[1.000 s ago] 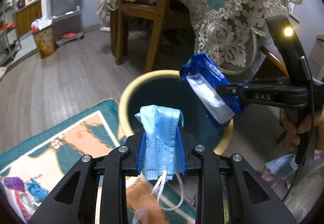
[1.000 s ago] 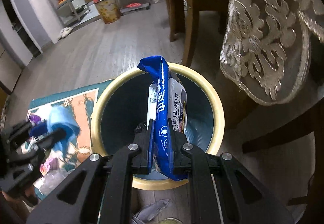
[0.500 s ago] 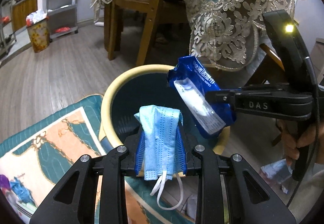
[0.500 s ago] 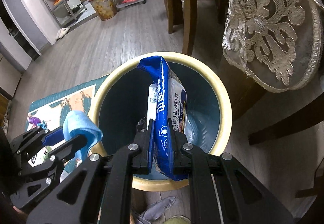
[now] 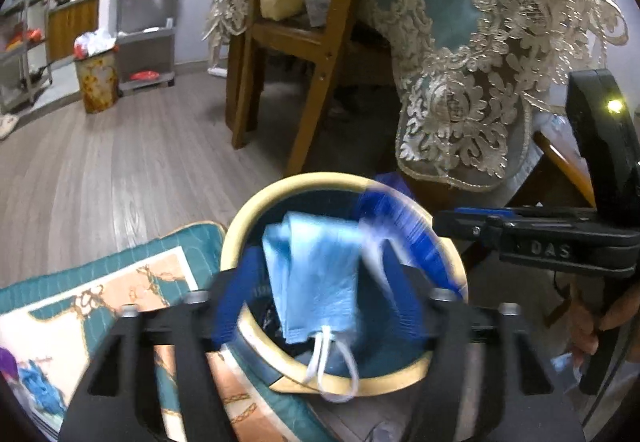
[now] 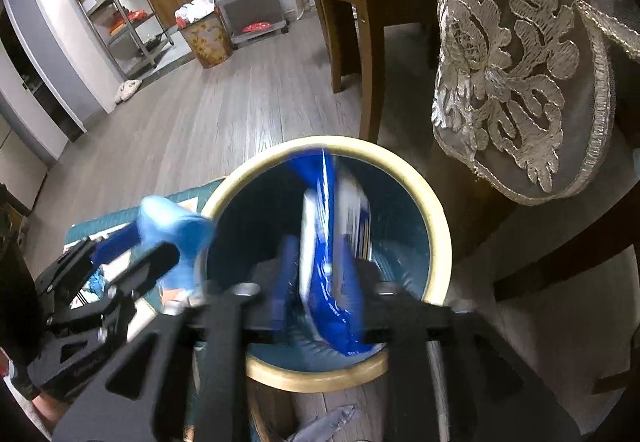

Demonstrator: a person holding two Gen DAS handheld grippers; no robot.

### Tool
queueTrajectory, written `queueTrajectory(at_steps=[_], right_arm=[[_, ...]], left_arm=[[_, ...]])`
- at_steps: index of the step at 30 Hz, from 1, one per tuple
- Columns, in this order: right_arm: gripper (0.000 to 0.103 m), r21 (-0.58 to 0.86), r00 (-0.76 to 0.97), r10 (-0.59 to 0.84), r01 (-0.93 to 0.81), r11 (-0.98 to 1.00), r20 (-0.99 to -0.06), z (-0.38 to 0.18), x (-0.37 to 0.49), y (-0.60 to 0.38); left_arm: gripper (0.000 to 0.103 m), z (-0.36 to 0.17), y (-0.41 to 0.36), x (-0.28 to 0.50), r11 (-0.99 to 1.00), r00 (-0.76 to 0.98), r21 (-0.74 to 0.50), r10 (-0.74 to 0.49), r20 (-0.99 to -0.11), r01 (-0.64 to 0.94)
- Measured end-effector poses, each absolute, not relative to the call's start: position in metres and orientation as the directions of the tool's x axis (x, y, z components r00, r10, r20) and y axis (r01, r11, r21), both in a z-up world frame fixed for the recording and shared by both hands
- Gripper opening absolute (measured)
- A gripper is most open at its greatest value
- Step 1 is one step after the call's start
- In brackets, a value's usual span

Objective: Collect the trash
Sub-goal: 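Release the wipes pack and the blue mask into the bin with both grippers, then move both grippers back over the mat toward the pink wrapper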

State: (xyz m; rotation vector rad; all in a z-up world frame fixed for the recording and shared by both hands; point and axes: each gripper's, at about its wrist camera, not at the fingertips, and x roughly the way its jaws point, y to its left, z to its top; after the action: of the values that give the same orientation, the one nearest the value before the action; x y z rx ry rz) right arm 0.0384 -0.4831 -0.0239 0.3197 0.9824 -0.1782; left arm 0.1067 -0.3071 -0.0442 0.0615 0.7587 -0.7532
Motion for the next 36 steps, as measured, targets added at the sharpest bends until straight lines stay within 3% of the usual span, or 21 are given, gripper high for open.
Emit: queueTrajectory(at_steps=[14,18,36], right_arm=[[0.086,0.195,0.570,0.013,0.260,0.946,-0.822,-0.013,0.042,-0.474],[0.093,0.205,0.576,0.027,0.246,0.947,-0.817,-0.009,0.045,-0.465],[0.097,0.156,0.573,0.076,0.093,0.983,-0.816,0.005,0.065,-0.375]], left_arm=[[0.085,-0.039,-0.298,0.100,0.752,0.505,-0.142,-0.557,-0.659,0.644],[0.088,-0.031,-0.287,0.093,0.746,0.520,-0.097,-0.546,-0.657,0.659],[0.090,0.002,-0.183,0.088,0.830,0.609,-0.069,-0.460,-0.646,0.554]])
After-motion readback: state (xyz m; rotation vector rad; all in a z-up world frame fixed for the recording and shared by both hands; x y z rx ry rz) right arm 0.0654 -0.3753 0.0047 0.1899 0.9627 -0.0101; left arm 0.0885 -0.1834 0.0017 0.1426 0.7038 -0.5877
